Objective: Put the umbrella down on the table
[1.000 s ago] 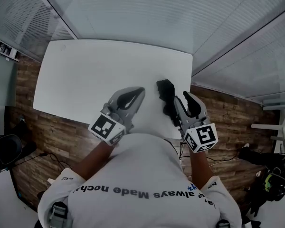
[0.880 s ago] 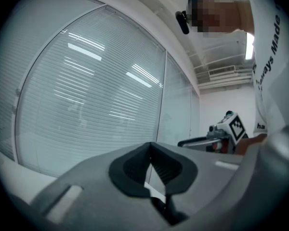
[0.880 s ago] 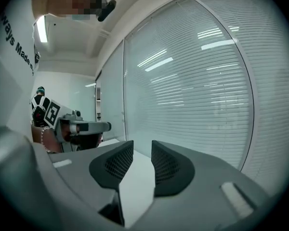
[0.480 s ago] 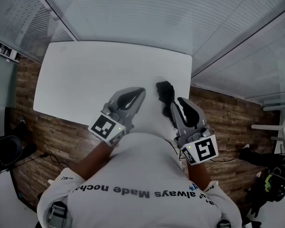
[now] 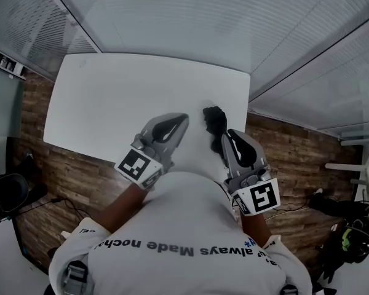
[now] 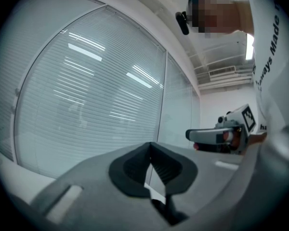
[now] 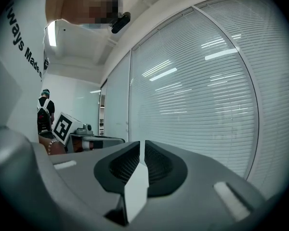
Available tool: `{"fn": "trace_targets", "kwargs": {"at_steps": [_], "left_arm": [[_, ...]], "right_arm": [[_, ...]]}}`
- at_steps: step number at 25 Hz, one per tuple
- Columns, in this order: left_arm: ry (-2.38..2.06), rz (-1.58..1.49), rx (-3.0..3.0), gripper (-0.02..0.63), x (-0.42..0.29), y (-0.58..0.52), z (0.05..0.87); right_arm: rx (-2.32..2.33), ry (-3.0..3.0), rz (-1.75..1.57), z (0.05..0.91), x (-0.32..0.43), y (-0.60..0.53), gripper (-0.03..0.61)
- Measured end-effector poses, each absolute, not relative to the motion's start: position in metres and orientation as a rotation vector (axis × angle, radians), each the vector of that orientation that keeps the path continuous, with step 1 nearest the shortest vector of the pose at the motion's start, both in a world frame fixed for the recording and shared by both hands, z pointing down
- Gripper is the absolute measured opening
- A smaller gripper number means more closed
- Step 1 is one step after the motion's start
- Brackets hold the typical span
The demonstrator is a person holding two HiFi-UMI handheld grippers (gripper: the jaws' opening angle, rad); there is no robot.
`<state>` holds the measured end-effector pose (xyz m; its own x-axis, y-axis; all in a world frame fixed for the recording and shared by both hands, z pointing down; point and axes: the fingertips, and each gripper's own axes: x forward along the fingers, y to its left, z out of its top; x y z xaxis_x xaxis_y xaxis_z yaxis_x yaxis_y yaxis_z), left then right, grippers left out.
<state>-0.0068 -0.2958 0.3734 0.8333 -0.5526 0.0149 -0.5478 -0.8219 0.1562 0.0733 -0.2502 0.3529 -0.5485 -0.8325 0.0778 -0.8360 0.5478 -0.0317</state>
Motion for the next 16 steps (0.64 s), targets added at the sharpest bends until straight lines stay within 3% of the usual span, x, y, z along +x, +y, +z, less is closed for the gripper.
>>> {"fn": "trace_targets", "kwargs": {"at_steps": [16], "left_arm": [[-0.87,-0.06,2.858,0.003,-0.0078,-0.2969,0.3731]], "right_arm": [[1.493,-2.692,0.121,0.3583,0.0788,-0.255,0.032]]}}
